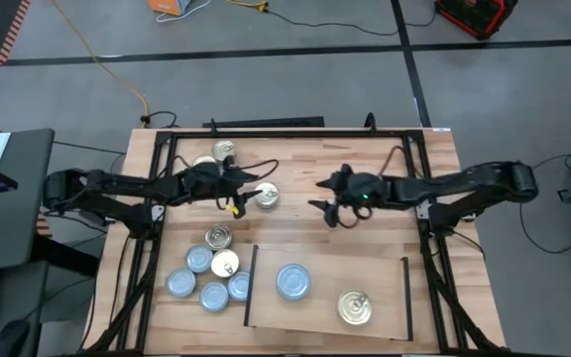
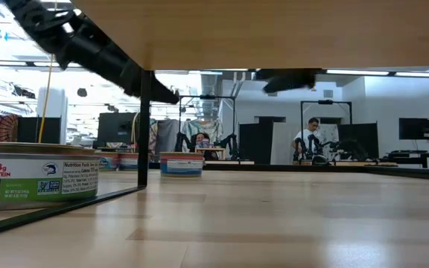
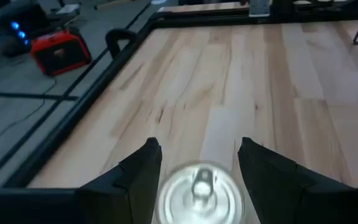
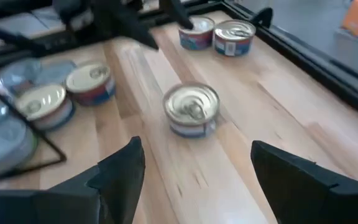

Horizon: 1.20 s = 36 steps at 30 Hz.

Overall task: Stack canned seafood by type on shelf
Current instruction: Stack the blue-pink tuna can on the top of the blue-pink tuna can on the shelf

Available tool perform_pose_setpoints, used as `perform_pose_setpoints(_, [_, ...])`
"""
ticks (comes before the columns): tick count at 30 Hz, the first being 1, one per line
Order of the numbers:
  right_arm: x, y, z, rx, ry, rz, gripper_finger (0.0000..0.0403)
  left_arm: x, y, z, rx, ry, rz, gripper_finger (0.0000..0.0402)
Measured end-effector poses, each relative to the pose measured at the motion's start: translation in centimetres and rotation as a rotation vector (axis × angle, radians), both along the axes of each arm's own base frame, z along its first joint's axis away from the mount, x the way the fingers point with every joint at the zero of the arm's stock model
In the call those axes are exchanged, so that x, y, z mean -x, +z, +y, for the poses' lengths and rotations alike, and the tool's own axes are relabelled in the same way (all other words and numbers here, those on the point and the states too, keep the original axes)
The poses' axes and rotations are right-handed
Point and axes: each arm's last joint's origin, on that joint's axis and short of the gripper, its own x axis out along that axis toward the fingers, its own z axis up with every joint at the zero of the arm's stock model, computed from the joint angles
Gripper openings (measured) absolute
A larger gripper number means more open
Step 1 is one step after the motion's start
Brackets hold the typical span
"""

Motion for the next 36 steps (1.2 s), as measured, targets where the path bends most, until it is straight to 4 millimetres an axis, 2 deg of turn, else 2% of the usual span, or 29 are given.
perform_pose_setpoints(4, [-1.7, -1.5, -1.8, -0.072, -0.028, -0.053, 0.0317, 1.6, -1.0, -0.4, 0.059, 0.019, -0.032, 0.0205])
perform_pose_setpoints(10, [-3.9, -5.0, -3.5, -0.125, -0.07, -0.032, 0.0317, 3.4, -0.8, -0.9, 0.091, 0.047, -0.109, 0.0205])
perform_pose_setpoints(17, [-8.3, -6.9, -4.7, -0.094, -0.024, -0.009, 0.0317, 4.1, 0.0, -1.0, 0.058, 0.056, -0.15, 0.0205])
perform_pose_setpoints(23, [-11.8, -7.7, -6.1, -0.066, 0.015, 0.003, 0.0317, 5.1, -0.5, -1.3, 0.055, 0.053, -0.032, 0.0205])
perform_pose_setpoints(27, [-12.2, -9.5, -7.1, -0.09, -0.006, 0.074, 0.0317, 5.6, -0.6, -1.4, 0.048, 0.053, 0.012, 0.0205])
perform_pose_setpoints(36, [-11.8, -10.2, -8.1, -0.144, -0.057, 0.115, 0.0315, 6.0, -1.4, -1.5, 0.084, 0.056, 0.095, 0.0205])
